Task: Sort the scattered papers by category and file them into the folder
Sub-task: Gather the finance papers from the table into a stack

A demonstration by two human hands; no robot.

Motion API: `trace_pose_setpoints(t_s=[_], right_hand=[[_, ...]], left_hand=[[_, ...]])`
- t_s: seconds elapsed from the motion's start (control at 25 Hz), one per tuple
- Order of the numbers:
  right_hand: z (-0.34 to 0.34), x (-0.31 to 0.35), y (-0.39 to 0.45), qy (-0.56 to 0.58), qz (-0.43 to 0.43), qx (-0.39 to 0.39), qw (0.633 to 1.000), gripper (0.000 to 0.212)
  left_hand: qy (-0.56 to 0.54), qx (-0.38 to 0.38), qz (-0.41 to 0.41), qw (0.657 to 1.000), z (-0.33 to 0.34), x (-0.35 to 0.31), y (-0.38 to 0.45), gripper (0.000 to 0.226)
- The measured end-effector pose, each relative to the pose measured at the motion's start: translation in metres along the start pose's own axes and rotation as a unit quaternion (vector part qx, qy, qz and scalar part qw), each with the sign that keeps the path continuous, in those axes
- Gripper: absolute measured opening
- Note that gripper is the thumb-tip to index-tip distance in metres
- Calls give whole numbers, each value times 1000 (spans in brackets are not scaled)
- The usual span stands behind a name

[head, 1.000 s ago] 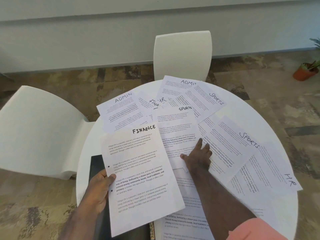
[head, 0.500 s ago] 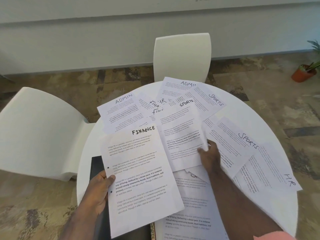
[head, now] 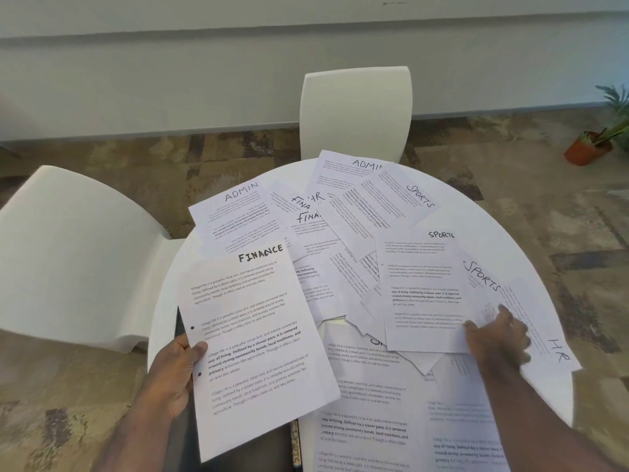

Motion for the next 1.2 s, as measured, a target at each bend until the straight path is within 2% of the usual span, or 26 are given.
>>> trace_pose_setpoints(t_s=[0.08,0.16,0.28,0.36,0.4,0.6,0.68,0.84,1.0,1.12,1.2], right_hand=[[-5,40,-23,-20,-122,-75,989,67],[12,99,-66,-7,-304,-61,951,61],[66,174,-154,-85,-540,51,836,63],[96,198,-189,-146,-608,70,777,66],[105,206,-196,-177,-615,63,765,64],[115,221,-192,-275,-591,50,757,59],[115,223,-193,-286,-603,62,742,59],[109,227,-187,-272,-590,92,755,50],[94,229,-190,-281,-644,7,712,30],[74,223,-185,-227,-637,-55,735,8],[66,219,-179,-159,-624,-50,763,7]], left_hand=[[6,-6,3,1000,-7,-4,0,25],[3,-7,4,1000,-15,-8,-2,26],[-4,-21,4,1000,-29,-11,-5,26],[3,-26,0,1000,-36,-10,-7,23],[2,-26,-2,1000,-39,-8,-7,23],[-9,-32,-8,999,-46,-1,-11,25],[-2,-35,-12,999,-48,4,-10,25],[-10,-40,-16,999,-50,7,-8,23],[-8,-42,-12,999,-50,4,-6,23],[-2,-46,-6,999,-51,0,-7,21],[-4,-46,-6,999,-52,-2,-8,21]])
Point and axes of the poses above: each hand's wrist, its own y-axis towards the middle knuckle, its own z-axis out of the palm, x = y × z, the point moved 7 cm from there along y, towards the middle knuckle, and after that the axes turned 6 degrees about -y, right-handed, at the moved point
